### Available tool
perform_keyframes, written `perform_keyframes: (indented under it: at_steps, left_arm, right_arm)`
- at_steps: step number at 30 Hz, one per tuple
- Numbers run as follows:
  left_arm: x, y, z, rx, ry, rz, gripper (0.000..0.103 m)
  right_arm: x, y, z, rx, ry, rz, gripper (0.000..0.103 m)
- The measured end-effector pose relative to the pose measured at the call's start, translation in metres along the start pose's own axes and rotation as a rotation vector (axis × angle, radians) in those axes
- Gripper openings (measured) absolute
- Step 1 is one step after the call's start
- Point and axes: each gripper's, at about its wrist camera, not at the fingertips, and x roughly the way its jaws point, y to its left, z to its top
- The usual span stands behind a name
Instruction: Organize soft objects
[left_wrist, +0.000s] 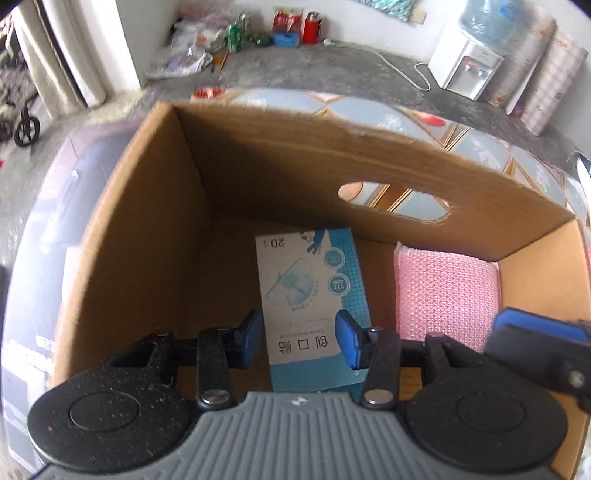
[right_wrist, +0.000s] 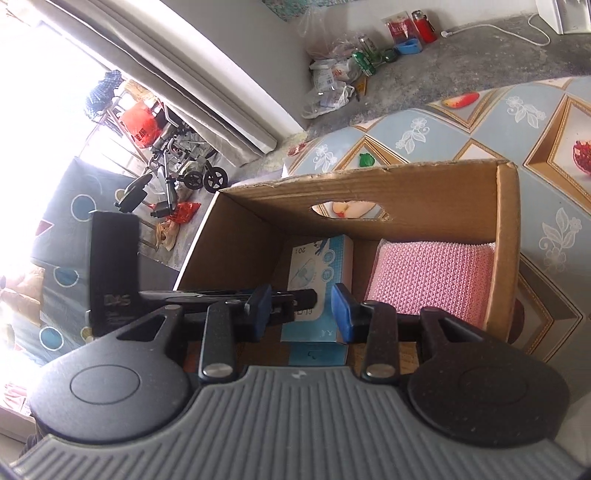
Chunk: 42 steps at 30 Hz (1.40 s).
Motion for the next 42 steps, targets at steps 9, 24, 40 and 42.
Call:
perform_keyframes:
  at_steps: [9,24,40,42]
  left_arm:
    - [0.011,-0.007,0.004,0.007,-0.029,-0.078,0.045]
    - [-0.069,-0.010,-0.017,-0.043,-0.222,-0.070,0.061]
    - [-0.180,-0.120,-0.162,0.158,-0.429,-0.212,0.065]
    - [-0.180,-0.139,-0.176,0.187,-0.422,-0.241,0.065]
  right_arm:
    - [-0.021,-0.002,0.003,-0.028,-0.063,-0.005,0.036]
    - [-0.061,0.006,-0.012,-0.022,-0.155,0.039,0.042]
    - [-0.198,-0.041,-0.135,0.071,-0.334,0.016,0.051]
    - [-0.221,-0.057,-0.152,0.078,-0.362,-0.026,0.052]
